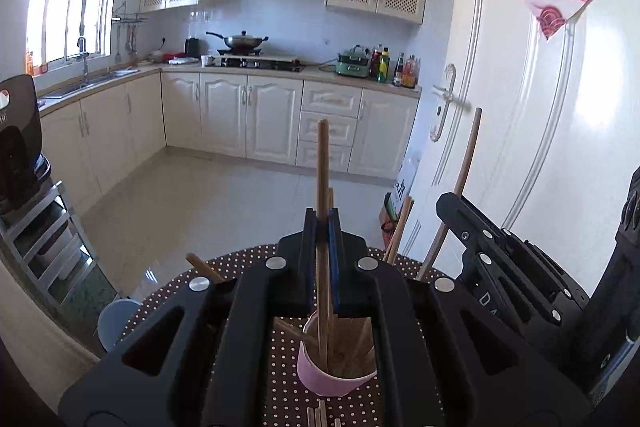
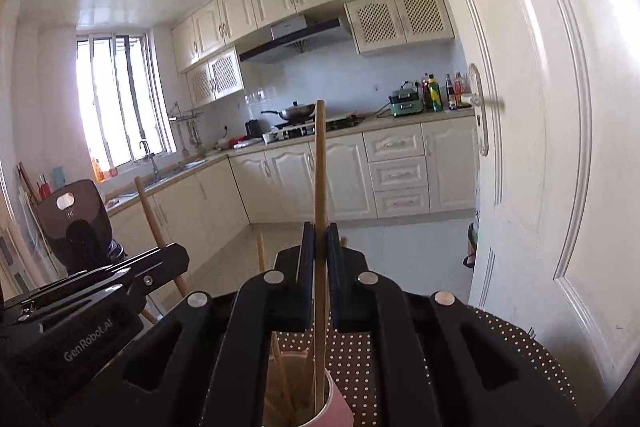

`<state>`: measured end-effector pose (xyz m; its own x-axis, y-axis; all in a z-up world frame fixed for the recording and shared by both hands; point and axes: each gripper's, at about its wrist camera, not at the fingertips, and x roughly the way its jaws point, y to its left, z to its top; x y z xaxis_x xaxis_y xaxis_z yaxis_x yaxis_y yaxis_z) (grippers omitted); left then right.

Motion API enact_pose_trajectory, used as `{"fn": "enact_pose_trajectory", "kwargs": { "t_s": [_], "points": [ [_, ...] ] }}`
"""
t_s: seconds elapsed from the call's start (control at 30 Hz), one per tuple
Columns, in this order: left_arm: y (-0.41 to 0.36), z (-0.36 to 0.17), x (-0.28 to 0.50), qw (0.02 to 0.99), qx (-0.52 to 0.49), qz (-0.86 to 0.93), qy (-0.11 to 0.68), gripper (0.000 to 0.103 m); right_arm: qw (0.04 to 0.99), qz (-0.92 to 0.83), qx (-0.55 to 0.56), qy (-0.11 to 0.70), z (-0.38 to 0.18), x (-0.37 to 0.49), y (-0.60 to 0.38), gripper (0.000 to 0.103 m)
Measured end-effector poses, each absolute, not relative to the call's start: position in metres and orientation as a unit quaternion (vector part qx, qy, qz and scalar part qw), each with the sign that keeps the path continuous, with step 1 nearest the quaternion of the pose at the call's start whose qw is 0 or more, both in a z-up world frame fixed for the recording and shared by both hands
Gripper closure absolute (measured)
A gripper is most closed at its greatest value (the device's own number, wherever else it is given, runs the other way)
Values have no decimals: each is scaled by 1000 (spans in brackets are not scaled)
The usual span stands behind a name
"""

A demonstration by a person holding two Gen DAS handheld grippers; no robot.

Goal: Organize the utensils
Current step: 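Lower the left tool's chopstick into the pink cup while the right tool lowers its chopstick in, then open the left tool to release its chopstick while the right tool opens too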

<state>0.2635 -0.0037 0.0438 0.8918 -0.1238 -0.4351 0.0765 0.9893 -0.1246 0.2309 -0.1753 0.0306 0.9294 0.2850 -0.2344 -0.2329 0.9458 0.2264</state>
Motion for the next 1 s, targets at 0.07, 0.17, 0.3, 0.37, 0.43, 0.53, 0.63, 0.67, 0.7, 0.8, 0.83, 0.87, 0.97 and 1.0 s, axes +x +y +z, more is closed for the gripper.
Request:
{"fn": "enact_pose_trajectory", "kwargs": {
  "t_s": [0.07, 0.17, 0.3, 0.37, 0.43, 0.53, 0.63, 0.67, 0.7, 0.8, 0.83, 0.87, 0.97, 1.0],
  "points": [
    [-4, 37, 268, 969, -52, -54, 234, 97, 976, 135, 96, 142, 27, 234, -175, 98],
    [-4, 30, 273, 967, -51, -53, 242, 97, 974, 141, 90, 154, 24, 237, -173, 98],
    [-5, 22, 276, 966, -47, -60, 246, 97, 972, 143, 87, 166, 19, 239, -172, 98],
    [-5, 19, 277, 967, -47, -57, 243, 97, 969, 149, 89, 176, 17, 242, -172, 97],
    [-5, 18, 277, 968, -46, -57, 242, 96, 968, 148, 88, 181, 16, 242, -172, 96],
    [-6, 18, 278, 964, -33, -60, 258, 96, 968, 143, 88, 188, 15, 240, -174, 82],
    [-5, 21, 273, 964, -23, -72, 255, 83, 970, 126, 83, 190, 14, 231, -179, 53],
    [-4, 22, 271, 964, -24, -78, 252, 75, 973, 117, 74, 187, 14, 227, -180, 53],
    [-3, 24, 267, 965, -27, -78, 248, 60, 974, 113, 70, 185, 14, 224, -181, 51],
    [1, 28, 257, 968, -31, -72, 238, 53, 975, 98, 69, 190, 15, 218, -188, 43],
    [1, 29, 253, 968, -30, -74, 239, 53, 976, 90, 67, 188, 15, 216, -189, 42],
    [0, 30, 251, 968, -30, -72, 238, 53, 977, 84, 66, 184, 15, 213, -191, 39],
    [-3, 31, 242, 970, -21, -68, 234, 53, 978, 78, 62, 185, 17, 205, -194, 34],
    [-3, 31, 239, 969, -19, -68, 235, 52, 979, 76, 60, 181, 19, 201, -195, 33]
  ]
}}
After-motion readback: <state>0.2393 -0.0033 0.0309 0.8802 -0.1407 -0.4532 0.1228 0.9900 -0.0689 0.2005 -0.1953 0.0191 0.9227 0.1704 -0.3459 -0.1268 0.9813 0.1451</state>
